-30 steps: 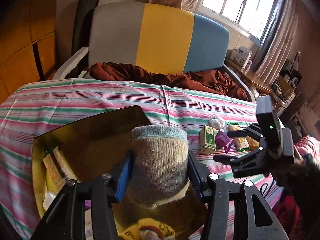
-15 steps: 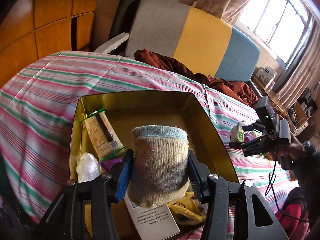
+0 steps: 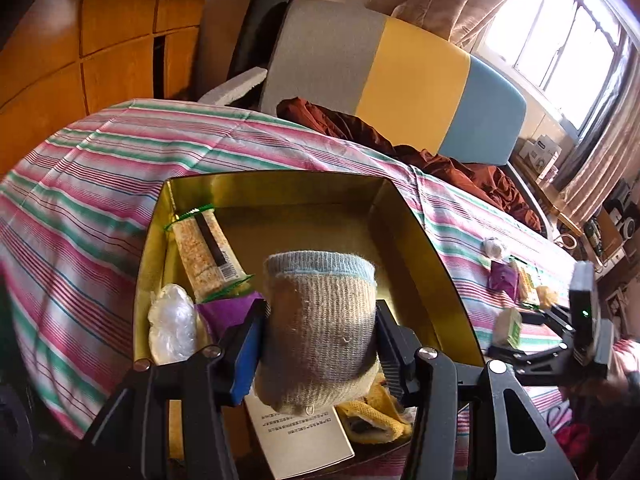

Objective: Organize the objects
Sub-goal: 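Carry the beige sock into the gold tray with the left tool and release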

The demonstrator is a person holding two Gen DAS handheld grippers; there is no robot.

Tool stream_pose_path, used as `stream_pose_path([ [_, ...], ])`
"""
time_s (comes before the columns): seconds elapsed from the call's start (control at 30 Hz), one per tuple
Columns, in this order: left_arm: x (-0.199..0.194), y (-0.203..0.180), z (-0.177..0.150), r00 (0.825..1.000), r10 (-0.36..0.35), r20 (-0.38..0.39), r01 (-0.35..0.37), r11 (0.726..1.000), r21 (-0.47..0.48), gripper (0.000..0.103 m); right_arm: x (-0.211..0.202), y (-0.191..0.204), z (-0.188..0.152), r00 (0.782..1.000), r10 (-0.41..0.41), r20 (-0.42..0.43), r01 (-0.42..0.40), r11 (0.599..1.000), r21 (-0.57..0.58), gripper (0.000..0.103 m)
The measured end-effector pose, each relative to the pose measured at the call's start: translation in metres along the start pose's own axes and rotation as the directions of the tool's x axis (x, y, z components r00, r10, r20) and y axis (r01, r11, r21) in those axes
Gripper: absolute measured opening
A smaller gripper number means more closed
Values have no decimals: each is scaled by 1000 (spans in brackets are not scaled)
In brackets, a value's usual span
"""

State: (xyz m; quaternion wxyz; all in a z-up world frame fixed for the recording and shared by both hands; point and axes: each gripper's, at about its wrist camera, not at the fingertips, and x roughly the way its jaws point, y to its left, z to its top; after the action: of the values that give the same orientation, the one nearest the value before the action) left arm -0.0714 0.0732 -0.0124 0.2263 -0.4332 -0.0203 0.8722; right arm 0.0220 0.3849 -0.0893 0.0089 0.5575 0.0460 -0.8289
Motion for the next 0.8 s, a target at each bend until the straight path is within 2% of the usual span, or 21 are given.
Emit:
stream_pose_path([
  [0.1, -1, -2, -2, 999, 39, 26, -39, 999, 26, 53, -1, -7, -7, 1000, -25, 13, 24, 996, 81, 80],
  [0.2, -1, -3, -5, 998, 47, 41, -49, 998, 36, 53, 3, -7, -5, 999, -39, 16, 38, 996, 76, 79],
  [0.37, 10, 8, -4, 997, 73, 17, -73, 997, 9, 53, 3, -6, -4, 999, -41, 22, 39, 997, 73, 79],
  [0.57, 22, 34, 17, 999, 48, -11, -49, 996, -77, 52, 1, -3, -5, 999, -46, 21, 45, 997, 68, 79],
  [0.8, 41, 46, 39, 998, 53, -43, -56, 994, -93, 53, -1, 11, -4, 999, -47, 21, 45, 997, 70, 79],
])
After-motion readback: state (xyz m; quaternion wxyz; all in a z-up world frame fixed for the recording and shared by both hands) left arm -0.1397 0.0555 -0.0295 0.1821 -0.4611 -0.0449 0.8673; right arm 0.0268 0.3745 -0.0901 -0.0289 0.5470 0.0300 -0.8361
